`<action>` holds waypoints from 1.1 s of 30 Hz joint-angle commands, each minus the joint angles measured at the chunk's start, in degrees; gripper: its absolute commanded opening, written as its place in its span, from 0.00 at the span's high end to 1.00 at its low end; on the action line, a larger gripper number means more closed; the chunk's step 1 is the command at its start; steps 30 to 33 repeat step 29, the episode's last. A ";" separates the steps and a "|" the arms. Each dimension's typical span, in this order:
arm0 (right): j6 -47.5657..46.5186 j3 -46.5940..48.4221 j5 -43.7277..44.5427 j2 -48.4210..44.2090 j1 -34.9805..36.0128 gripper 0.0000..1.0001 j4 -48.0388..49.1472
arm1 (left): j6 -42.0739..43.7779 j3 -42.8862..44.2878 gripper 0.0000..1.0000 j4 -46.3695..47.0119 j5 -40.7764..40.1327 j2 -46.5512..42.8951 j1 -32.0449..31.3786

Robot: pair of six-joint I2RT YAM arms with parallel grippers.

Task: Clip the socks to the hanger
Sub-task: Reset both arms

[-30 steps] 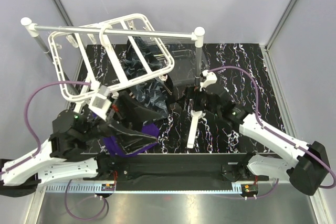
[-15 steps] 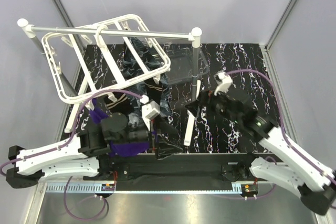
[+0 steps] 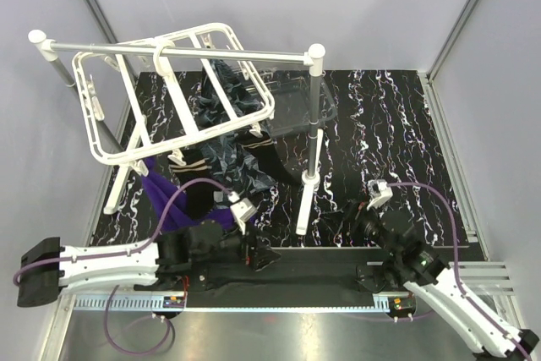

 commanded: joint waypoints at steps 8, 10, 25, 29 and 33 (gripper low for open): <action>8.73 -6.24 5.81 2.62 0.17 0.00 12.85 | -11.69 -19.65 0.01 4.29 -9.99 -30.99 -0.29; 9.44 -6.50 7.13 1.75 0.17 0.00 11.88 | -14.49 -21.17 0.01 0.00 -11.64 -37.83 -0.29; 13.39 -8.08 9.33 -2.21 0.17 0.00 7.66 | -17.23 -21.08 0.01 -6.10 -12.54 -37.10 -0.29; 13.31 -7.73 9.24 -3.18 0.17 0.00 6.60 | -17.41 -21.26 0.01 0.56 -11.84 -32.52 -0.29; 13.31 -7.73 9.24 -3.18 0.17 0.00 6.60 | -17.41 -21.26 0.01 0.56 -11.84 -32.52 -0.29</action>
